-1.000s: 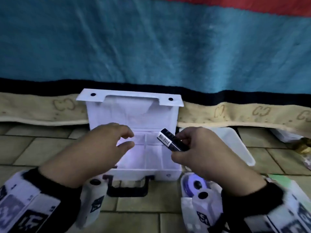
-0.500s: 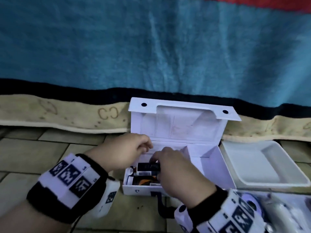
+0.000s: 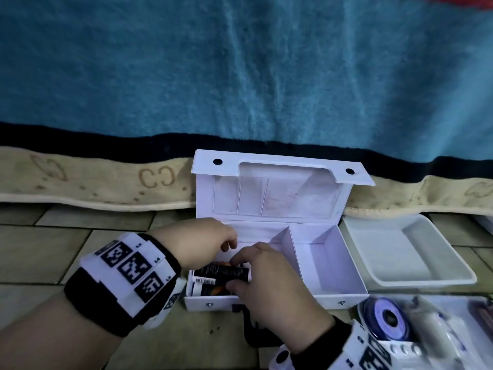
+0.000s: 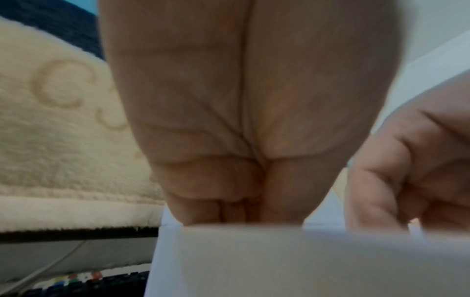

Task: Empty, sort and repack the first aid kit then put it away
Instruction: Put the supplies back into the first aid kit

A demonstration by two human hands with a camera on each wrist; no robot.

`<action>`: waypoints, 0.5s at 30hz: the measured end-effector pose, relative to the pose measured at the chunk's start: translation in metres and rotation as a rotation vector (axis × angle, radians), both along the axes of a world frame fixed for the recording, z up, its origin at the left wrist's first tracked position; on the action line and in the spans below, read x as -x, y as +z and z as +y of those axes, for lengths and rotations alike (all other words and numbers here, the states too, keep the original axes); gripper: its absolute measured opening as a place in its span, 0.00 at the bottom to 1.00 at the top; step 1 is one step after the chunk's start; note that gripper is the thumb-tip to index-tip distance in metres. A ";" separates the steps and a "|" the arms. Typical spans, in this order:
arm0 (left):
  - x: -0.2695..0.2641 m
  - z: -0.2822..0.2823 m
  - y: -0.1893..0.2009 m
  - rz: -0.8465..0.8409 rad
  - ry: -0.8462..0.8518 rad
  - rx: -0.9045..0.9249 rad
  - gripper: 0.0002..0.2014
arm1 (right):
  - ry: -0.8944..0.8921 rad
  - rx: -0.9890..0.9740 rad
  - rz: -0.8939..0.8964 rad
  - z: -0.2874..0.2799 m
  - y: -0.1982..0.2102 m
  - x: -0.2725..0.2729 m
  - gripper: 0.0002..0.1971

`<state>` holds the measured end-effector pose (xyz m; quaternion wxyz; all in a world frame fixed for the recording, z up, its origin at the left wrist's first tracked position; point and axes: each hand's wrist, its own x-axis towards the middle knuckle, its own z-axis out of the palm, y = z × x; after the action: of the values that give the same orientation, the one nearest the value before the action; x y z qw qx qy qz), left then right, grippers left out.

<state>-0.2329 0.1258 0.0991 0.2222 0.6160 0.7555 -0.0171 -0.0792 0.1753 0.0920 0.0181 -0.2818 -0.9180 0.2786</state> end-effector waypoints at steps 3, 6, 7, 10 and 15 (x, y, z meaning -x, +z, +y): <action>-0.005 0.003 0.001 0.068 -0.038 0.053 0.22 | -0.034 0.053 0.005 0.002 -0.001 -0.004 0.18; -0.009 0.005 0.003 0.098 -0.060 0.086 0.23 | -0.067 0.093 0.000 0.005 0.000 -0.007 0.19; -0.010 0.006 0.004 0.104 -0.067 0.095 0.23 | -0.077 0.108 0.005 0.006 -0.001 -0.008 0.19; -0.011 0.005 0.005 0.103 -0.077 0.122 0.23 | -0.110 0.158 0.024 0.009 -0.002 -0.010 0.20; -0.007 0.005 0.006 0.029 -0.049 0.112 0.23 | -0.123 0.212 0.073 0.010 -0.005 -0.009 0.20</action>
<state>-0.2258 0.1306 0.1046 0.2449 0.6205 0.7413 -0.0736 -0.0699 0.1856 0.0873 0.0389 -0.3273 -0.8632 0.3823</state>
